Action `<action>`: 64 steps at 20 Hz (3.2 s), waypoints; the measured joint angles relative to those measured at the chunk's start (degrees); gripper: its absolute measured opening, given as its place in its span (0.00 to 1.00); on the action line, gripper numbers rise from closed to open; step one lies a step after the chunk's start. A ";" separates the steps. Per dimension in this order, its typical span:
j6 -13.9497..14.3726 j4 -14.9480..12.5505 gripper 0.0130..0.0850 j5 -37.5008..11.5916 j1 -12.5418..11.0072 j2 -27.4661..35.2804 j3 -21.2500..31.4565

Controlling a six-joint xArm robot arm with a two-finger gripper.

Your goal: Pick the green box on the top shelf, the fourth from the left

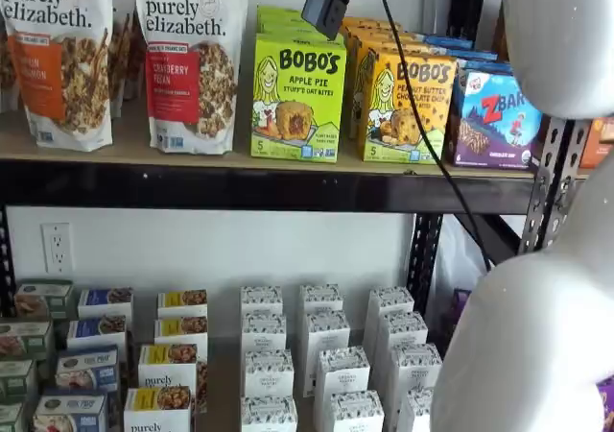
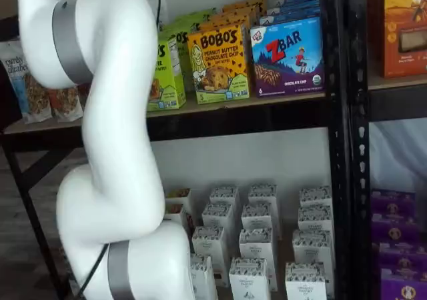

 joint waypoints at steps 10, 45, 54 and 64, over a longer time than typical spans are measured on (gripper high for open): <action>0.49 -2.38 1.00 -7.45 1.56 -0.28 1.58; -3.29 -7.20 1.00 -12.47 0.45 6.26 1.54; -3.69 -8.47 1.00 -13.99 0.59 6.56 2.82; -3.85 -9.61 1.00 -17.03 1.02 5.54 5.98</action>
